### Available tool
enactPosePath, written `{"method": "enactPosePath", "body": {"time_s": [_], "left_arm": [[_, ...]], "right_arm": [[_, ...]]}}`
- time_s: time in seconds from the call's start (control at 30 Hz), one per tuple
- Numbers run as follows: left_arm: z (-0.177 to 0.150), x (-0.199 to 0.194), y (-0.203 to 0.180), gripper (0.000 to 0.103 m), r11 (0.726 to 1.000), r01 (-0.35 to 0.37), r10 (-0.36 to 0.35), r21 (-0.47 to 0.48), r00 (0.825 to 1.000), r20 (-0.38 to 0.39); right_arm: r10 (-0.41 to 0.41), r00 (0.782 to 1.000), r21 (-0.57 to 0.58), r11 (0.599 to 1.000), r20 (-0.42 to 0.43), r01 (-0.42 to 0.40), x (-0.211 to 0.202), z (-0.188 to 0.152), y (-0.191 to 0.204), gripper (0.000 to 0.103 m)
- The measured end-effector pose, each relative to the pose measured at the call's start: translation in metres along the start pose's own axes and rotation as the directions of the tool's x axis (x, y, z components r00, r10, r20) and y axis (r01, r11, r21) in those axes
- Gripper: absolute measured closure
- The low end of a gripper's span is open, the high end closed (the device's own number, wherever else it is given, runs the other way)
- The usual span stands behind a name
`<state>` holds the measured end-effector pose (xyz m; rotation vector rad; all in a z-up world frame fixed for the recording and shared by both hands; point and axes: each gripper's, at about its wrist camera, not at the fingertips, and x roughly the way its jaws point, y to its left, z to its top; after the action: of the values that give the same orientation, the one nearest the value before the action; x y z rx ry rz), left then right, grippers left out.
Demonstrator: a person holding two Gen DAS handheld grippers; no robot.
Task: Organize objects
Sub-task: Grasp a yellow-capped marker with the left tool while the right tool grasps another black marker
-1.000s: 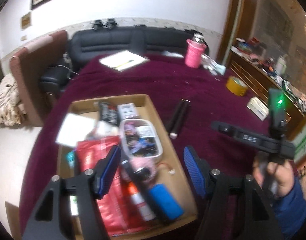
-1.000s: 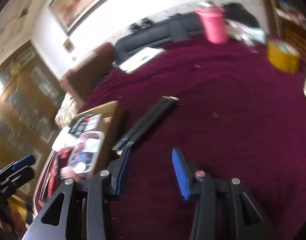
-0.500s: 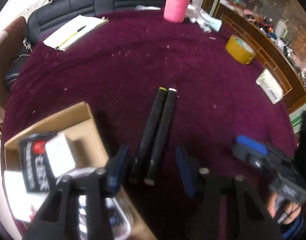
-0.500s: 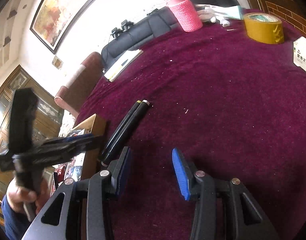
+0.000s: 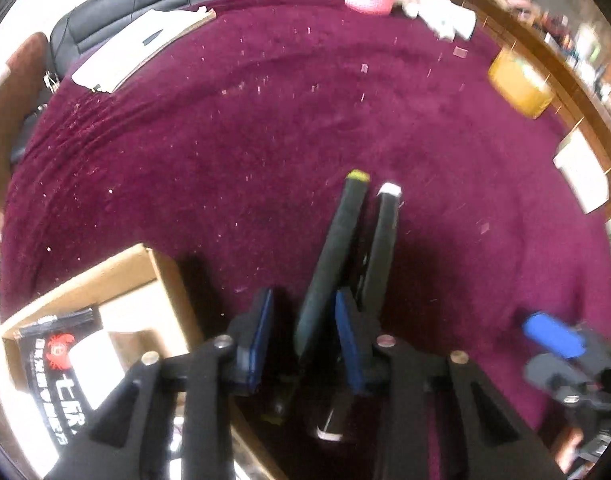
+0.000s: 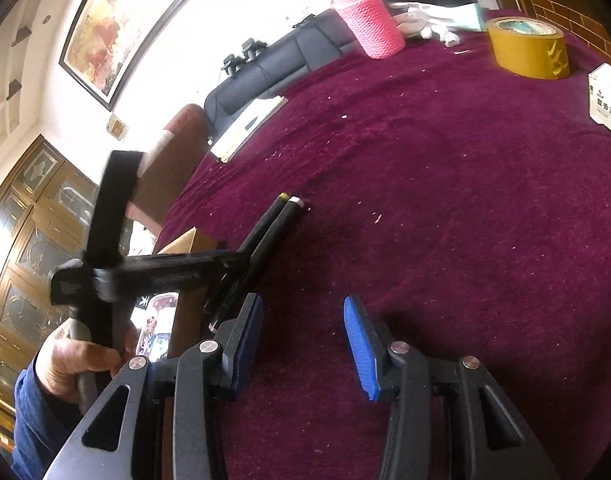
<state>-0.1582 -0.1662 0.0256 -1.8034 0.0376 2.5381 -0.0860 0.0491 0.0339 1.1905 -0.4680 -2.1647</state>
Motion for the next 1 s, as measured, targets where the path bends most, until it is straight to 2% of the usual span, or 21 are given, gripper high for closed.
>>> {"method": "enactPosePath", "body": {"time_s": [0.07,0.13,0.2,0.27,0.37,0.43,0.47,0.5,0.57,0.7,0.77,0.87,0.93,1.0], "left_arm": [[-0.001,0.0,-0.006,0.081,1.0,-0.022,0.022,0.007,1.0,-0.006],[-0.004,-0.002,-0.012,0.089,1.0,0.012,-0.012,0.004,1.0,-0.013],[-0.013,-0.006,-0.024,0.089,0.999,0.032,-0.032,0.011,0.999,-0.007],[-0.024,-0.01,-0.041,0.089,0.995,0.099,-0.099,0.014,0.995,0.0],[-0.043,-0.017,-0.071,0.089,0.988,0.15,-0.15,0.026,0.988,0.02],[-0.053,-0.021,-0.087,0.089,0.984,0.175,-0.175,0.021,0.984,0.027],[-0.061,-0.023,-0.095,0.089,0.974,0.225,-0.225,0.005,0.974,0.027],[-0.066,-0.026,-0.101,0.089,0.971,0.24,-0.239,-0.003,0.97,0.034],[-0.072,-0.028,-0.11,0.089,0.98,0.201,-0.2,-0.007,0.977,0.072],[-0.077,-0.029,-0.101,0.089,0.971,0.228,-0.223,-0.066,0.971,0.083],[-0.079,-0.031,-0.102,0.089,0.971,0.228,-0.221,-0.068,0.971,0.089],[-0.082,-0.03,-0.101,0.089,0.97,0.229,-0.22,-0.078,0.97,0.107],[-0.083,-0.029,-0.101,0.089,0.97,0.229,-0.218,-0.085,0.968,0.122],[-0.084,-0.027,-0.104,0.089,0.973,0.217,-0.205,-0.08,0.97,0.131]], "right_arm": [[-0.012,1.0,0.006,1.0,0.01,0.012,-0.003,0.002,-0.002,0.056],[-0.043,0.998,0.025,0.999,0.039,0.042,-0.009,0.005,-0.007,0.056],[-0.074,0.995,0.051,0.996,0.064,0.07,-0.015,0.008,-0.014,0.056],[-0.103,0.991,0.089,0.991,0.087,0.095,-0.023,0.012,-0.025,0.056],[-0.156,0.981,0.141,0.98,0.111,0.14,-0.035,0.02,-0.043,0.056],[-0.175,0.98,0.162,0.974,0.1,0.157,-0.038,0.023,-0.053,0.056],[-0.178,0.98,0.166,0.973,0.089,0.161,-0.039,0.024,-0.057,0.056],[-0.182,0.98,0.169,0.971,0.073,0.168,-0.039,0.025,-0.06,0.056],[-0.172,0.984,0.146,0.975,0.036,0.165,-0.036,0.023,-0.061,0.055],[-0.197,0.98,0.061,0.979,0.002,0.196,-0.023,0.019,-0.051,0.057],[-0.224,0.975,0.024,0.974,-0.013,0.224,-0.018,0.018,-0.047,0.064],[-0.316,0.949,-0.078,0.946,-0.018,0.313,-0.01,0.013,-0.036,0.072],[-0.377,0.926,-0.146,0.917,-0.005,0.372,-0.006,0.011,-0.03,0.086],[-0.433,0.901,-0.207,0.881,0.012,0.426,-0.003,0.008,-0.024,0.087]]}}
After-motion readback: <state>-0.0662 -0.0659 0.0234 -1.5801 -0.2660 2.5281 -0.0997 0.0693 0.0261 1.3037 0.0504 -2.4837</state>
